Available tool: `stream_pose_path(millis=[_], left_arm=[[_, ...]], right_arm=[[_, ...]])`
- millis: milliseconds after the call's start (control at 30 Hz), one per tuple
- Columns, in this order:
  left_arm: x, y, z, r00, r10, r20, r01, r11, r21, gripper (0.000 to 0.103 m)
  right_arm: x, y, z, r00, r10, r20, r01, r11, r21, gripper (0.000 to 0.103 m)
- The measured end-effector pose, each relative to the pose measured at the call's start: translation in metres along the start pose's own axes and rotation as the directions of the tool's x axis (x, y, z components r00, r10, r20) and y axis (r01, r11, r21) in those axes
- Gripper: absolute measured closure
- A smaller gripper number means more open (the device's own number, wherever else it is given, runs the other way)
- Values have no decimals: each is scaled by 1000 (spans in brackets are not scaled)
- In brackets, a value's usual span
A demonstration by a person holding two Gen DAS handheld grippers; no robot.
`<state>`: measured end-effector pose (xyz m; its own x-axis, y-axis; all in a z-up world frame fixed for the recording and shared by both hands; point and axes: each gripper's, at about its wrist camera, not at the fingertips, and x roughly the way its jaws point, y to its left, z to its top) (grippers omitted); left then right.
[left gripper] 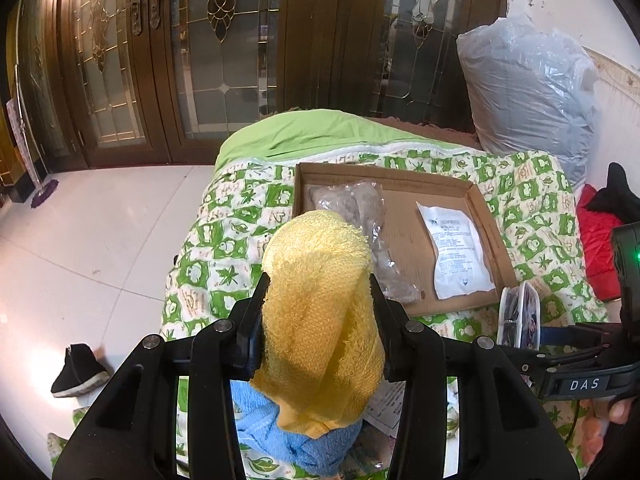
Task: Organize soft objects
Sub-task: 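Place the yellow towel in the tray with left tool while right tool places the cartoon pouch there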
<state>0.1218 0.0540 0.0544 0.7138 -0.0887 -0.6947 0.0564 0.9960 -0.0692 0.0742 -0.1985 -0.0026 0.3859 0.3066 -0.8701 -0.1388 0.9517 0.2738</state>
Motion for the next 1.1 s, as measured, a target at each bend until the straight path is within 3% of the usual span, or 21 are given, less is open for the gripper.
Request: stream_pose_path(millis=[267, 567, 733, 1100], left_arm=[[4, -4, 12, 1000, 5, 4, -5, 1000, 26, 61], [15, -5, 33, 1000, 3, 9, -3, 1000, 26, 61], [27, -5, 43, 1000, 1, 3, -1, 1000, 24, 61], [55, 5, 86, 997, -61, 39, 64, 994, -84, 61]], right_arm=[[-3, 2, 11, 1000, -8, -3, 8, 1000, -21, 21], [10, -3, 41, 994, -24, -105, 19, 999, -47, 21], [9, -2, 53, 993, -43, -108, 36, 997, -67, 22], [3, 12, 93, 997, -39, -59, 35, 996, -78, 21]])
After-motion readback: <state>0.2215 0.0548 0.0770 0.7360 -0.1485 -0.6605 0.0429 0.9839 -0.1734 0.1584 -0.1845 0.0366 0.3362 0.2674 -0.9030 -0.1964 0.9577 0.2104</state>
